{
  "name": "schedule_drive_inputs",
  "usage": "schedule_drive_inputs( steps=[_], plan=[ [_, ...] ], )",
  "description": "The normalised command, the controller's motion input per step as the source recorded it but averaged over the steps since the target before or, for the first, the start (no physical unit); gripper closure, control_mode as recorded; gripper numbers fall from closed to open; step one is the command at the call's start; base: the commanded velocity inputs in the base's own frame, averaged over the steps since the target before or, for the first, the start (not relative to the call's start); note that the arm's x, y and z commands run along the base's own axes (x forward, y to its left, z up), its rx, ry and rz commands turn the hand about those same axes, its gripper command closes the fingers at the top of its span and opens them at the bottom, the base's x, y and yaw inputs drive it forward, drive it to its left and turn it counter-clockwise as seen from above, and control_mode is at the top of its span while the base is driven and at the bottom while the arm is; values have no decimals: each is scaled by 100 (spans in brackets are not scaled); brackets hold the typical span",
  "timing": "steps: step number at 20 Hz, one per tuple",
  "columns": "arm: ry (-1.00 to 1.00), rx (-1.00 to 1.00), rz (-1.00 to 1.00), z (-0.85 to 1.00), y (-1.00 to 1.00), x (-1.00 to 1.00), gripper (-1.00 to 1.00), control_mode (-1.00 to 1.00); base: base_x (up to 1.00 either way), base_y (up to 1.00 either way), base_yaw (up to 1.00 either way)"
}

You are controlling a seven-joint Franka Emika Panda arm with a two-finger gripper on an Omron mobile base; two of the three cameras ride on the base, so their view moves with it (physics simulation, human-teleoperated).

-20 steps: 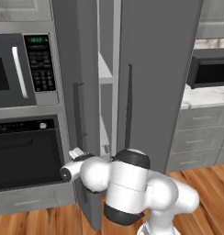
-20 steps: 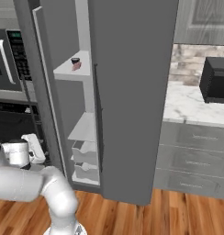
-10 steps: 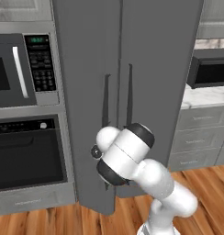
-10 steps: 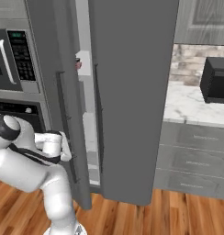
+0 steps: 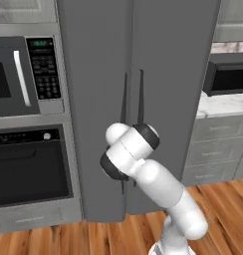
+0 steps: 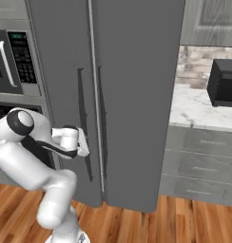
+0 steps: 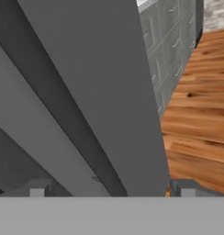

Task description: There's a steak in the fridge that needs to be moved to the freezer for freezing. Pick up the steak from the fridge, place it on any shelf in the freezer, and close the fridge and freezer doors when done.

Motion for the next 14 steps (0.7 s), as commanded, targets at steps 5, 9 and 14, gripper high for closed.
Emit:
schedule_drive_inputs(
  steps=[5, 9, 14],
  plan=[
    [0, -13, -9, 21, -6, 86, -100, -100, 0, 0, 0],
    [1, -12, -13, 24, 0, 88, -100, -100, 0, 0, 0],
    [8, -11, -15, 20, 0, 100, -100, -100, 0, 0, 0]
  ],
)
